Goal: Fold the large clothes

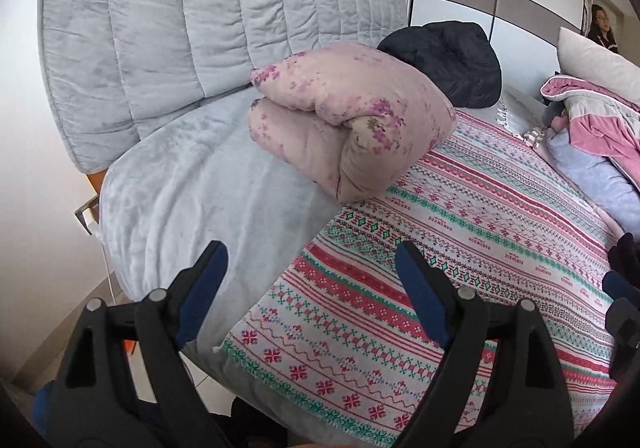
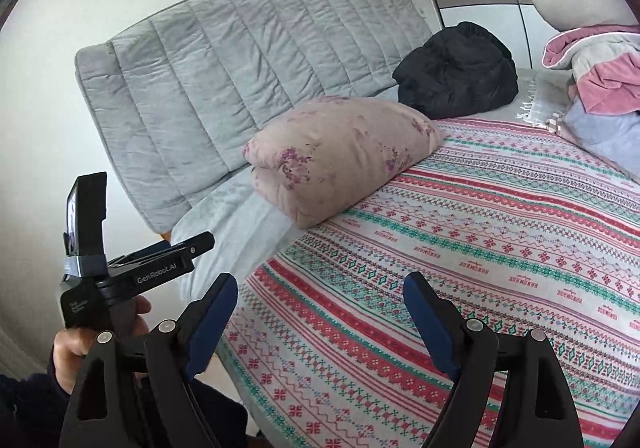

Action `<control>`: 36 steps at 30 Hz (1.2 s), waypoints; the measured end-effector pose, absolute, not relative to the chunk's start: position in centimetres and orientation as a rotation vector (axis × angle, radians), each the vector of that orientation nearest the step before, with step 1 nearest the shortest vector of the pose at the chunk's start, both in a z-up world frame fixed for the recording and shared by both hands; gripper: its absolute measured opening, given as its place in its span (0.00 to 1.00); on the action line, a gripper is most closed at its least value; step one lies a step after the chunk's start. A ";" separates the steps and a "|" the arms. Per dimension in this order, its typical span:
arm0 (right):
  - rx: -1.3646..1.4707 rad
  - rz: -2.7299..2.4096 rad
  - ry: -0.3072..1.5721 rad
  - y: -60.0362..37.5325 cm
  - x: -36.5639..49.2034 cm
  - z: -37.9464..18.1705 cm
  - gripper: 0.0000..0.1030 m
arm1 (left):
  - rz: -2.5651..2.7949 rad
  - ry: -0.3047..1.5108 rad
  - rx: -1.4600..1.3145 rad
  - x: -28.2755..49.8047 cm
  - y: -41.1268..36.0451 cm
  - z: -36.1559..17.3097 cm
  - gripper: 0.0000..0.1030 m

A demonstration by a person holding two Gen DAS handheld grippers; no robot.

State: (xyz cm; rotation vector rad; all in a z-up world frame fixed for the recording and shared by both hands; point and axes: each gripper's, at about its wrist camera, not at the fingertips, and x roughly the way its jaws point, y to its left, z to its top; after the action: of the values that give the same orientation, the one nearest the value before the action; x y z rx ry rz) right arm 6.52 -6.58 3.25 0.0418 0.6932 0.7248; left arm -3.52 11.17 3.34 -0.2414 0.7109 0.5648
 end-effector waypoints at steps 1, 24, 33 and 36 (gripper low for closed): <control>0.040 0.716 0.693 -6.6 6.6 3.2 0.84 | 0.567 0.716 -0.243 -3.4 11.2 3.2 0.83; -0.070 0.548 0.619 -6.1 6.7 2.4 0.84 | 0.610 0.798 -0.194 -2.3 10.9 1.7 0.98; -0.105 0.540 0.610 -5.5 6.4 2.1 0.84 | 0.607 0.798 -0.189 -2.3 10.9 1.8 0.98; -0.106 0.539 0.611 -5.5 6.4 2.1 0.84 | 0.608 0.798 -0.191 -2.2 10.8 1.8 0.98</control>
State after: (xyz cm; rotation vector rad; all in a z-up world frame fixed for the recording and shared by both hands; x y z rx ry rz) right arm 6.41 -5.48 2.08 -0.1060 0.6109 0.5394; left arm -2.25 10.82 1.77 -0.1911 0.7978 0.6078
